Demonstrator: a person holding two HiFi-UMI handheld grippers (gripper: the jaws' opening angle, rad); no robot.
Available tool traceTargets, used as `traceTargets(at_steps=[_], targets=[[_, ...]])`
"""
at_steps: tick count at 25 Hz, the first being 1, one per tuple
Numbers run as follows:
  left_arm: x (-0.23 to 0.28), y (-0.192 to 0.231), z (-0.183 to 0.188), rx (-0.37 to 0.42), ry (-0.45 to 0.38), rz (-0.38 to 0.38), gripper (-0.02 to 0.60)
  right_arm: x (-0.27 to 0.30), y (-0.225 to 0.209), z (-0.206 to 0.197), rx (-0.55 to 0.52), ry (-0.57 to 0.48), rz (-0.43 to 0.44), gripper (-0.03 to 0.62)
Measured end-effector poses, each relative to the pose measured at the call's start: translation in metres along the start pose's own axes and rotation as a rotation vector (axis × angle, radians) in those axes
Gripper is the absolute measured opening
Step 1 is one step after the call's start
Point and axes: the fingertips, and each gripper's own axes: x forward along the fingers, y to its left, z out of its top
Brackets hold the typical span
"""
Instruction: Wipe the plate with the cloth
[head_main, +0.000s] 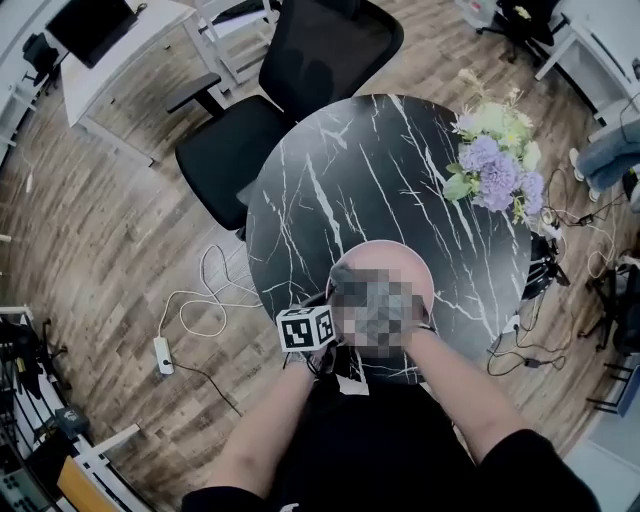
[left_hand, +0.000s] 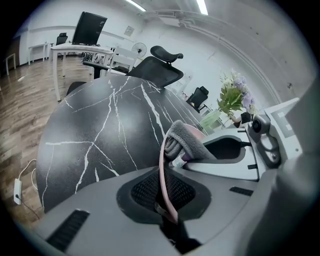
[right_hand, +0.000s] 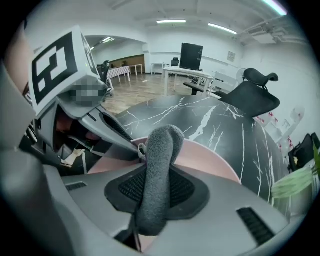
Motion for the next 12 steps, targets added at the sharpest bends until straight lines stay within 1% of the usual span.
traceTargets(at_steps=[4, 8, 10, 12], targets=[[-0.001, 0.0, 0.0, -0.004, -0.005, 0.01, 0.034, -0.005, 0.014, -0.004, 0.135, -0.025, 0.042, 0.107], [-0.002, -0.001, 0.0, -0.005, -0.007, 0.013, 0.034, -0.005, 0.025, -0.008, 0.304, -0.054, 0.088, 0.107], [-0.001, -0.001, 0.0, -0.002, -0.007, 0.013, 0.034, -0.005, 0.025, -0.009, 0.333, -0.061, 0.085, 0.107], [0.0, 0.0, 0.0, 0.002, -0.005, 0.016, 0.034, -0.004, 0.023, -0.011, 0.32, -0.05, 0.072, 0.107]])
